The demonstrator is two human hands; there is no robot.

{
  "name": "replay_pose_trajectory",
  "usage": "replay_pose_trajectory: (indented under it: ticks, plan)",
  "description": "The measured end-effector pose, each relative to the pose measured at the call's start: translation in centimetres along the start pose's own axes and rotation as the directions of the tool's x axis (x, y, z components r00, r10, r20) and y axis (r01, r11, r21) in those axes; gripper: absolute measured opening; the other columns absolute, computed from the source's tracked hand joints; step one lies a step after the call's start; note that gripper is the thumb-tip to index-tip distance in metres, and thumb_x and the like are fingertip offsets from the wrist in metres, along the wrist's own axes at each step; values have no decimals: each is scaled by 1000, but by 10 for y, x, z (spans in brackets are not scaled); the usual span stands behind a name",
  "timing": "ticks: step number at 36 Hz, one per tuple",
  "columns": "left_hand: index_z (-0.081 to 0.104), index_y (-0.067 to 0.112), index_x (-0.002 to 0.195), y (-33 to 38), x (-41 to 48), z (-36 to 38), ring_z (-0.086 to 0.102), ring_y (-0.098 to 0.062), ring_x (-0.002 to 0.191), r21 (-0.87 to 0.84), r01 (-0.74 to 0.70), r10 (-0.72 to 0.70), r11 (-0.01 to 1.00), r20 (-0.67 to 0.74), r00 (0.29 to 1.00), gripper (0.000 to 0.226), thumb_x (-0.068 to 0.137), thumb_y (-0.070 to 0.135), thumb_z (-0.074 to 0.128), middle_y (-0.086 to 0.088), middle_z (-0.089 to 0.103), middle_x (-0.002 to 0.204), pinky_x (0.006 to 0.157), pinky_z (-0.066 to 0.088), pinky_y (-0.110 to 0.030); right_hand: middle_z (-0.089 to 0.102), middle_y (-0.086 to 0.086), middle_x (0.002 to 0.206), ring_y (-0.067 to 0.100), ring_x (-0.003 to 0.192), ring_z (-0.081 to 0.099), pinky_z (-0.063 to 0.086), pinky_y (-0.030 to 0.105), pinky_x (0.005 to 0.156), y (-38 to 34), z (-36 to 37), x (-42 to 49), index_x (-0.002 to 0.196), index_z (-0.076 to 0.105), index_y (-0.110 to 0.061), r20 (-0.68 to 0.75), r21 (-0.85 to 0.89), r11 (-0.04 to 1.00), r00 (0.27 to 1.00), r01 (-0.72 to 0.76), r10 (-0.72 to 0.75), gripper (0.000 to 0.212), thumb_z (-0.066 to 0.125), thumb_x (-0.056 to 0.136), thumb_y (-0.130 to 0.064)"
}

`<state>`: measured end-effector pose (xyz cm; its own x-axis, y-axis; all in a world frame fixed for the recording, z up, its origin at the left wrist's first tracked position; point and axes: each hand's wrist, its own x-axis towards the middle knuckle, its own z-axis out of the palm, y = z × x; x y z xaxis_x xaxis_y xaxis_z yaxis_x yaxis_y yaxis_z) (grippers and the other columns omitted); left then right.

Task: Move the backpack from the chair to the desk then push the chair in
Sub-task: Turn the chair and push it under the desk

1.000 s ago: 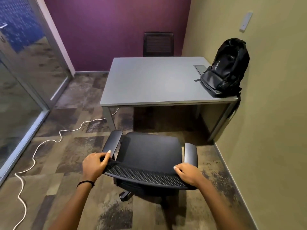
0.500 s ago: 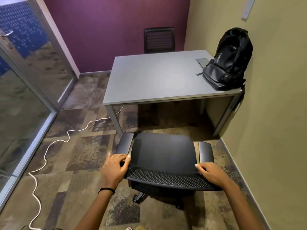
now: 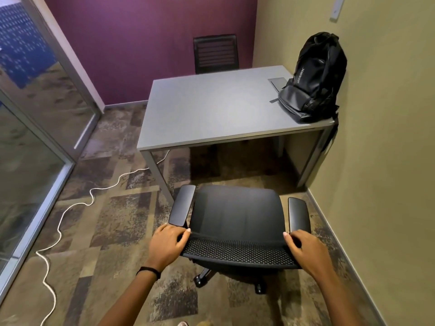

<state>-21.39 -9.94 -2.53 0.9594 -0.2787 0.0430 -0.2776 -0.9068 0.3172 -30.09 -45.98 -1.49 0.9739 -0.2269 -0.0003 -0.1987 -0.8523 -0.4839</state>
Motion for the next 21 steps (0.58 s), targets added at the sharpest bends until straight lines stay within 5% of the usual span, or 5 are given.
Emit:
replay_pose_trajectory:
  ticks: [7, 21]
  plan:
    - [61, 36, 114, -16, 16, -5, 59, -7, 102, 44, -168, 153, 985, 239, 959, 63, 82, 65, 15, 12, 68, 113, 87, 43, -25, 61, -7, 70, 3, 59, 53, 28, 8, 50, -1, 0, 7, 76, 64, -18, -34, 52, 999, 999, -5, 7, 20, 57, 89, -33]
    - [65, 34, 108, -14, 28, -4, 61, -6, 92, 3, -101, 98, 995, 210, 973, 57, 83, 61, 23, 11, 71, 105, 69, 38, -16, 62, -4, 68, 3, 54, 51, 27, 3, 48, 3, 2, 21, 75, 64, -13, -130, 88, 996, 991, 27, -16, 14, 62, 87, -21]
